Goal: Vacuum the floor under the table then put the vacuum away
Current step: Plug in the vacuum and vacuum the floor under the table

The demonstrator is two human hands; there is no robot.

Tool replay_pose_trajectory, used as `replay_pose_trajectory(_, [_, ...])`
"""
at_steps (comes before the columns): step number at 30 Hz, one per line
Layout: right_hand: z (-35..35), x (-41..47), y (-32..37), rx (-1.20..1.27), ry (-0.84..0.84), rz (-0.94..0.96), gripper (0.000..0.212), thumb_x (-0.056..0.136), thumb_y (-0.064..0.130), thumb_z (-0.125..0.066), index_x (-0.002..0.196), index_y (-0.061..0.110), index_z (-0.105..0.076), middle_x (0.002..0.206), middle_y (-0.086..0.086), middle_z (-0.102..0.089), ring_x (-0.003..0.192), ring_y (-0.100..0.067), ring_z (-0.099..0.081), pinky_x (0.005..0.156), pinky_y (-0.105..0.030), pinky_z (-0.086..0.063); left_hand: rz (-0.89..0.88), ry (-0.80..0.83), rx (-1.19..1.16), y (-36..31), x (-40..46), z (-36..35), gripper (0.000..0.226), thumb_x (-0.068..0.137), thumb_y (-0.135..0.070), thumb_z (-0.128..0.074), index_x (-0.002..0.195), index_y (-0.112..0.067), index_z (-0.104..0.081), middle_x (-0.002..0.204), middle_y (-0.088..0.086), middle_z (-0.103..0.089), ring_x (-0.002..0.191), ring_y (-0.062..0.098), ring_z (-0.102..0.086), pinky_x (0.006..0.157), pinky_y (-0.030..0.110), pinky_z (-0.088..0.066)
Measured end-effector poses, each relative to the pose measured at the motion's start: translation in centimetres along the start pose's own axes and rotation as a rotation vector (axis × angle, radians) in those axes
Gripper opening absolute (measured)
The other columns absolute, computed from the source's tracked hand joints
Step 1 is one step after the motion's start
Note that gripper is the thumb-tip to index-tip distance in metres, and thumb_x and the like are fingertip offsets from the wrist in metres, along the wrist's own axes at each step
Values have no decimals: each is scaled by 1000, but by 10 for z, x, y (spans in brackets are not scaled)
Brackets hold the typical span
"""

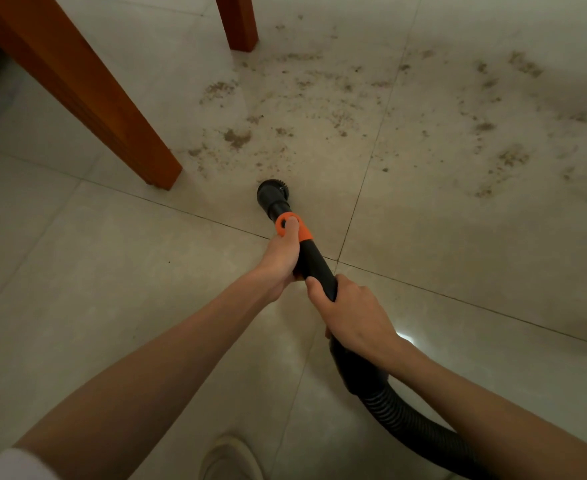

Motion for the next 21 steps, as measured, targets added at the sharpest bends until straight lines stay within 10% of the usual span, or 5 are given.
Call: replay_pose_trajectory(21, [2,28,44,47,122,70,42,92,56,-37,81,18,-49,68,-6,-68,57,-20,-66,68,-39,-59,-1,-103,0,-30,18,27,41,99,-46,-30,109,-9,-44,86,7,-54,76,19,-55,61,32,-49])
Point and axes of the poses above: each hand's wrist, its own x-axis towards the middle knuckle, its own z-axis out of the back of the hand, y = z × x, the point moved 8 cm from there along x, towards the middle knuckle
